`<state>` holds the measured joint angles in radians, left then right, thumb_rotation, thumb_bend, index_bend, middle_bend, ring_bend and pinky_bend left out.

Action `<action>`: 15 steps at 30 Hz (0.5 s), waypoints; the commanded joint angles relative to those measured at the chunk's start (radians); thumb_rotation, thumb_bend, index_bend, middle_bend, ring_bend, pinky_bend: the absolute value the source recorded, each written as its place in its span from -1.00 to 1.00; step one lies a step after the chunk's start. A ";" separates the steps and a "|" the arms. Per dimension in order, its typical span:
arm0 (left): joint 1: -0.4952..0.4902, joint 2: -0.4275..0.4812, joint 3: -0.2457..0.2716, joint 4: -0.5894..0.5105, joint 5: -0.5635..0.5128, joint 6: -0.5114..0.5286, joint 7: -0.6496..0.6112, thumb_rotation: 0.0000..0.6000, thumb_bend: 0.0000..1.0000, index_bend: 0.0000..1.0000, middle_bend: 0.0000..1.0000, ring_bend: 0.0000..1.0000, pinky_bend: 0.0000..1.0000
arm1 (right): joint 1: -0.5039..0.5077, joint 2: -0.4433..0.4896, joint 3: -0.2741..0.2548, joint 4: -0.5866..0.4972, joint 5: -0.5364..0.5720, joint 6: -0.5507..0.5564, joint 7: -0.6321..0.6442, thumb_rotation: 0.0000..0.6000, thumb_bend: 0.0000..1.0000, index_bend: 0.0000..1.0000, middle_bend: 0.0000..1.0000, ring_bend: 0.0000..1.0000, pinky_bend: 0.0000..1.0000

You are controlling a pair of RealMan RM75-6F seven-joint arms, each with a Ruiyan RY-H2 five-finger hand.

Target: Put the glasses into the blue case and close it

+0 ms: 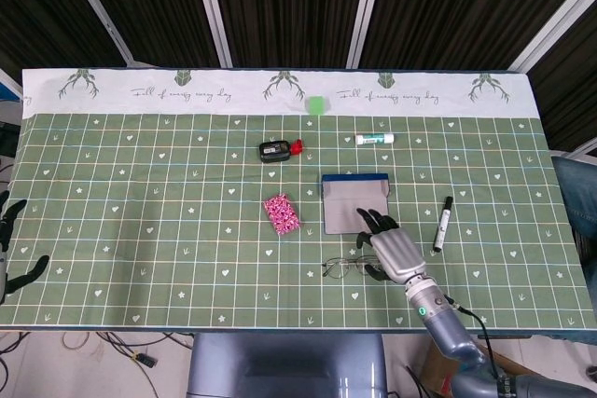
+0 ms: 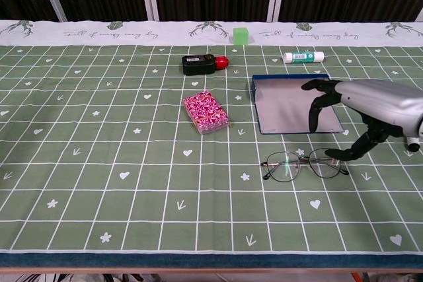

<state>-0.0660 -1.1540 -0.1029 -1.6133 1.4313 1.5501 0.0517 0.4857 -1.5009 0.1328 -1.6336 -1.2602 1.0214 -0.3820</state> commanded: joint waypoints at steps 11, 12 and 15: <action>0.001 0.000 -0.003 -0.004 -0.006 0.000 -0.002 1.00 -0.58 -0.79 -1.00 -1.00 -1.00 | 0.016 -0.070 -0.008 0.012 0.061 0.024 -0.076 1.00 -0.37 -0.07 -1.00 -0.93 -0.70; 0.001 0.000 -0.003 -0.003 -0.007 -0.001 -0.002 1.00 -0.58 -0.79 -1.00 -1.00 -1.00 | 0.017 -0.075 -0.008 0.014 0.062 0.027 -0.079 1.00 -0.37 -0.06 -1.00 -0.93 -0.70; 0.001 0.000 -0.003 -0.002 -0.006 -0.002 -0.001 1.00 -0.58 -0.79 -1.00 -1.00 -1.00 | 0.022 -0.084 -0.007 0.021 0.067 0.031 -0.082 1.00 -0.35 -0.04 -1.00 -0.93 -0.70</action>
<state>-0.0654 -1.1538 -0.1056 -1.6158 1.4253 1.5481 0.0502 0.5059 -1.5828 0.1256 -1.6140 -1.1946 1.0512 -0.4633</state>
